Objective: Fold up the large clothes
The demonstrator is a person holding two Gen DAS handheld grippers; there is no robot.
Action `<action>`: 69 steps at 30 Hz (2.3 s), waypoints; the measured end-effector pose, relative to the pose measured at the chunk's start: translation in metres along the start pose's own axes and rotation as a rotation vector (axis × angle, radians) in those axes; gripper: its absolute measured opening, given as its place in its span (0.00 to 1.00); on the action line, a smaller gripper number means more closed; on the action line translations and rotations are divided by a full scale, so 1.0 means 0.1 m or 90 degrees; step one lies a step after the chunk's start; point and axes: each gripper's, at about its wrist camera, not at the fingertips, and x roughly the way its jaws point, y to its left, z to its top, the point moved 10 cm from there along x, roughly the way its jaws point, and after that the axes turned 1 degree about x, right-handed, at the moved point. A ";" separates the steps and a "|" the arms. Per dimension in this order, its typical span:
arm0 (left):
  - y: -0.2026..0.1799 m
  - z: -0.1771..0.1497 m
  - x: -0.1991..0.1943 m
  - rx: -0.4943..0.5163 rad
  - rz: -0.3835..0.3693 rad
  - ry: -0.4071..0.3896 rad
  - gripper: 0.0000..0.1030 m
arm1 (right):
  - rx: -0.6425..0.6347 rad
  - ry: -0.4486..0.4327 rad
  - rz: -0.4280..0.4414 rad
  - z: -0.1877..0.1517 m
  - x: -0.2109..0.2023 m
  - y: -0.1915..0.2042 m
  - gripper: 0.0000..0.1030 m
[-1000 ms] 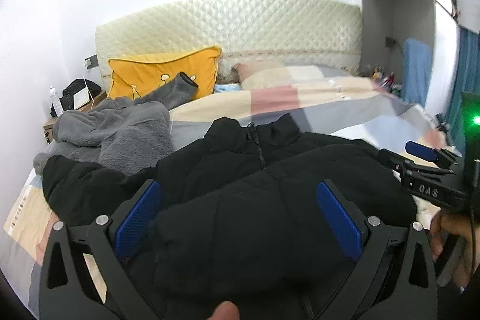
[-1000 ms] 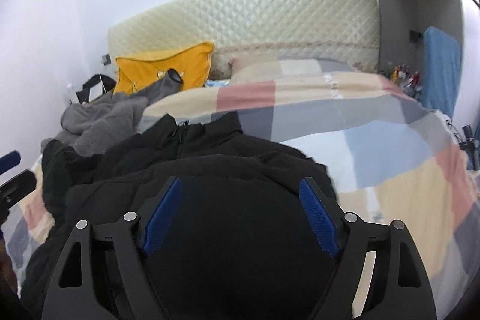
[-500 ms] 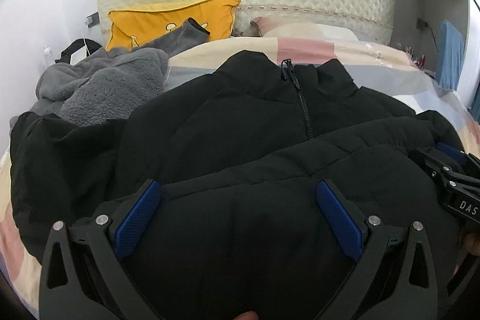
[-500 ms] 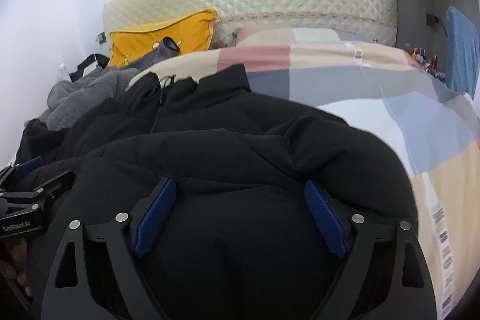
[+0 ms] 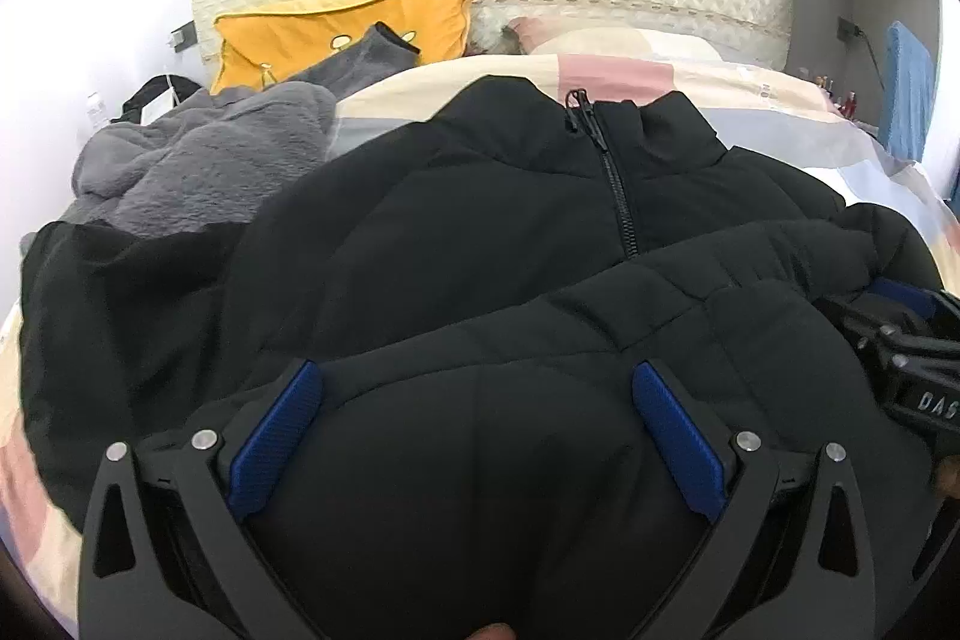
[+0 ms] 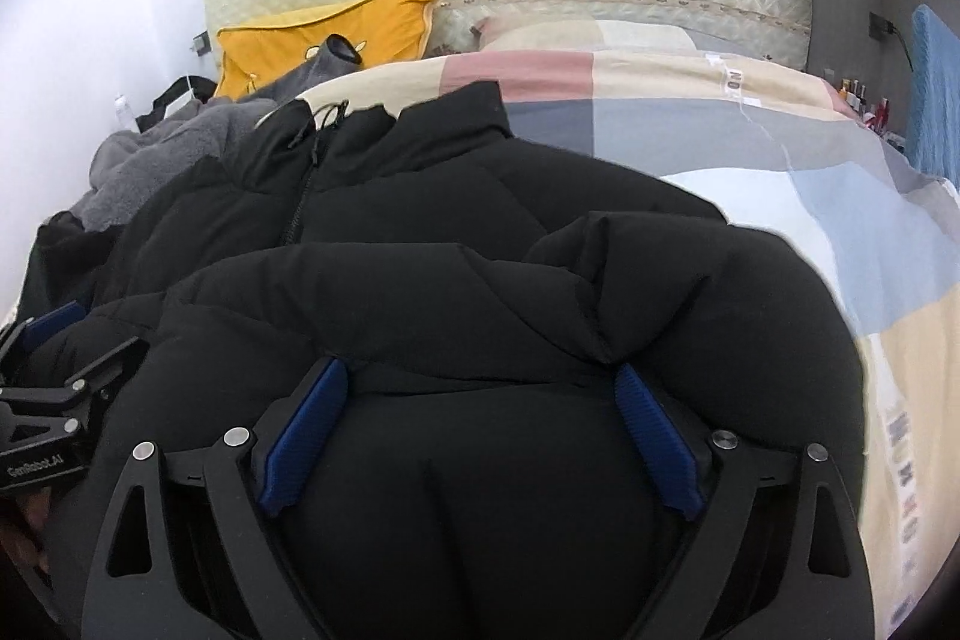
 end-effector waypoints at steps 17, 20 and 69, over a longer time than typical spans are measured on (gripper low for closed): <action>0.44 0.66 -2.18 -0.080 -0.044 -0.116 1.00 | -0.002 -0.124 0.035 0.35 -2.30 0.45 0.88; 0.49 0.67 -2.62 -0.074 -0.041 -0.135 1.00 | -0.004 -0.147 0.036 0.34 -2.68 0.54 0.88; 3.38 0.18 -3.33 -0.204 0.030 -0.096 1.00 | 0.011 -0.208 0.009 -1.37 -4.02 0.67 0.94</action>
